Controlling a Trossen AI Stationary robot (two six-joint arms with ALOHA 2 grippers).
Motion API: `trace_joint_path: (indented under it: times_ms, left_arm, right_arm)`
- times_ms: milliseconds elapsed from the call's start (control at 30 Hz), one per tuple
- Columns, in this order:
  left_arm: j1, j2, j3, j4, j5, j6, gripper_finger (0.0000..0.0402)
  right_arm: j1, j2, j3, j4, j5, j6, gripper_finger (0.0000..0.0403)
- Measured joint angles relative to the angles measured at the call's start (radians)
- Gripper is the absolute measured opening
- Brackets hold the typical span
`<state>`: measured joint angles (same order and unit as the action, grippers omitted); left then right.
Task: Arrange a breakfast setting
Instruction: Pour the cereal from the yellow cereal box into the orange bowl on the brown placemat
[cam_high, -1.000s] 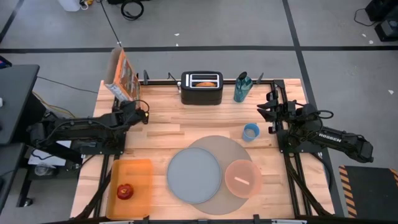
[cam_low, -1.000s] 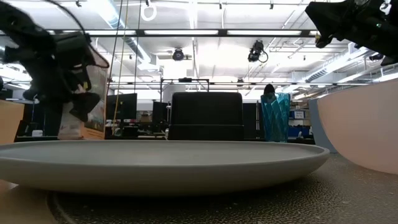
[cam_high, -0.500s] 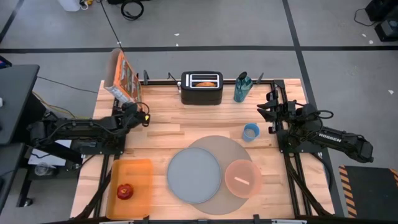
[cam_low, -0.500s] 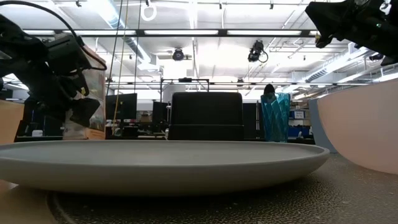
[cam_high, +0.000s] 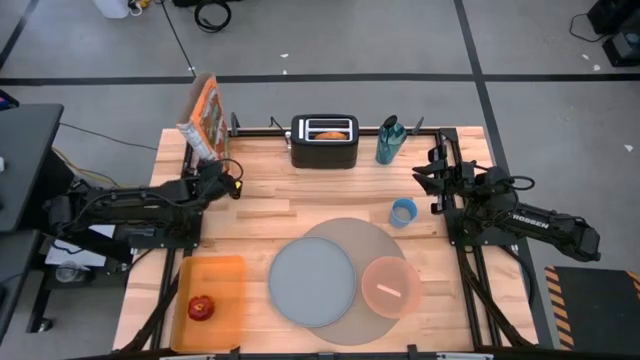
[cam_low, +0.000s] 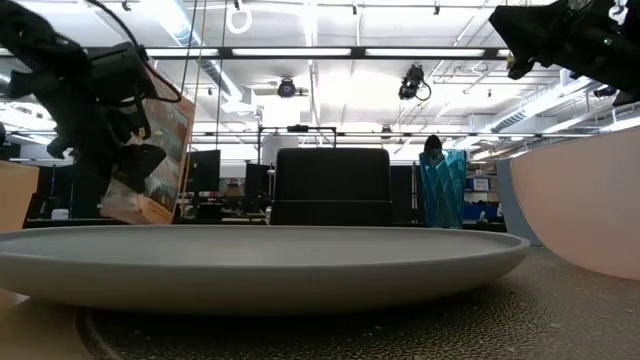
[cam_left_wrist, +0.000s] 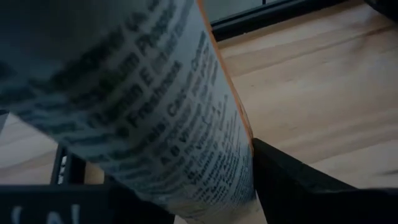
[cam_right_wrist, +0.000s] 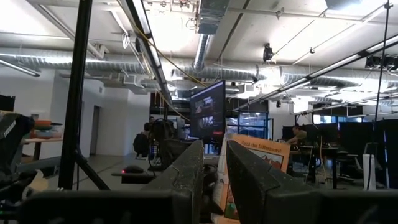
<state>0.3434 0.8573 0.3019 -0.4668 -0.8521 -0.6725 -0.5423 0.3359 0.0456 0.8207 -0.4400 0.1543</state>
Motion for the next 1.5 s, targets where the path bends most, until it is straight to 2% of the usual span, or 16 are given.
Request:
trace_joint_path:
  times_ms: [333, 667, 1133, 1233, 1500]
  left_arm:
    - [-0.093, 0.000, 0.142, -0.264, 0.039, -0.087, 0.0176]
    - [-0.277, -0.002, 0.198, -0.341, 0.107, -0.265, 0.0176]
    - [-0.597, -0.002, 0.239, -0.346, 0.229, -0.396, 0.0175]
    - [-0.656, -0.001, 0.243, -0.329, 0.251, -0.380, 0.0175]
    - [-0.746, 0.000, 0.242, -0.226, 0.310, -0.168, 0.0175]
  right_arm:
    - [0.000, 0.000, 0.000, -0.014, 0.000, 0.000, 0.0078]
    - [0.000, 0.000, 0.000, -0.014, 0.000, 0.001, 0.0078]
    - [0.000, 0.000, 0.000, -0.014, 0.000, 0.008, 0.0078]
    - [0.000, 0.000, 0.000, -0.014, 0.000, 0.008, 0.0078]
    - [0.000, 0.000, 0.000, -0.016, 0.001, 0.012, 0.0078]
